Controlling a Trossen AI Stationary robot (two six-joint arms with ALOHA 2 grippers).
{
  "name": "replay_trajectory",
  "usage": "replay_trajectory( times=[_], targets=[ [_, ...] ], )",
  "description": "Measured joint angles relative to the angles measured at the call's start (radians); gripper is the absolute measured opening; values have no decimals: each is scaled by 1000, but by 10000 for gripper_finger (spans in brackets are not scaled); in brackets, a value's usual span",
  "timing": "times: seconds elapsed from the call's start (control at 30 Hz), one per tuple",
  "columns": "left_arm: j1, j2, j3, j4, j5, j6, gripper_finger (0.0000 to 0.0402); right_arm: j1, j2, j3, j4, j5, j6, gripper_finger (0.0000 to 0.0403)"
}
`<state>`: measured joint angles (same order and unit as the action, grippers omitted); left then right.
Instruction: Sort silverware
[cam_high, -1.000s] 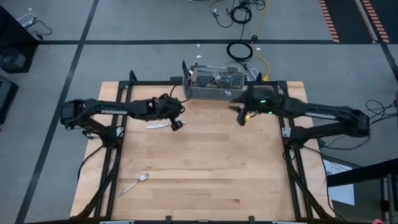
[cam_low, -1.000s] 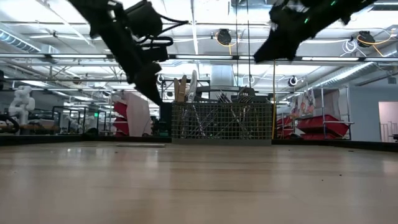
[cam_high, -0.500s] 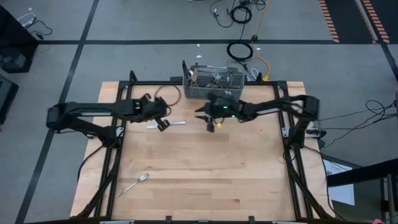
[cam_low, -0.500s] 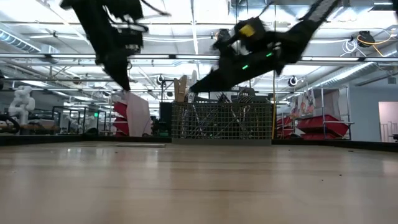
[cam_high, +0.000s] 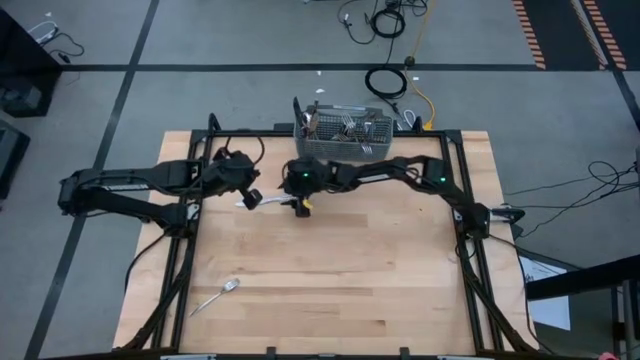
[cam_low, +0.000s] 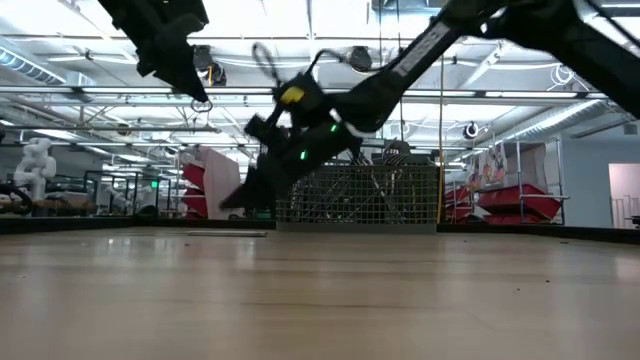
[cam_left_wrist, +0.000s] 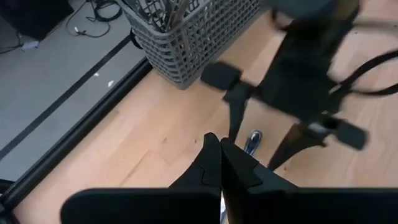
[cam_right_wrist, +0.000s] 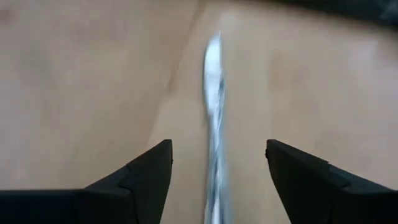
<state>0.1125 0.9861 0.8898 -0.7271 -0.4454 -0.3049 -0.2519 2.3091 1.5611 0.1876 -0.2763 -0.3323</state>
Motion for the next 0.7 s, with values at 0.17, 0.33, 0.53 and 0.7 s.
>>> replay_trajectory(
  times=[0.17, 0.33, 0.53, 0.7],
  targets=[
    [-14, 3, 0, -1, 0, 6, 0, -11, 102, 95, -131, -20, 36, 246],
    [-25, 3, -27, -1, 1, 11, 0, -13, 139, 113, -197, 48, 127, 232],
    [-41, 2, -41, 0, 2, -3, 0, -7, 134, 108, -306, 159, 151, 100],
    [-46, 2, -41, -3, 2, -3, 0, 6, 128, 96, -315, 204, 195, 31]
  ],
)
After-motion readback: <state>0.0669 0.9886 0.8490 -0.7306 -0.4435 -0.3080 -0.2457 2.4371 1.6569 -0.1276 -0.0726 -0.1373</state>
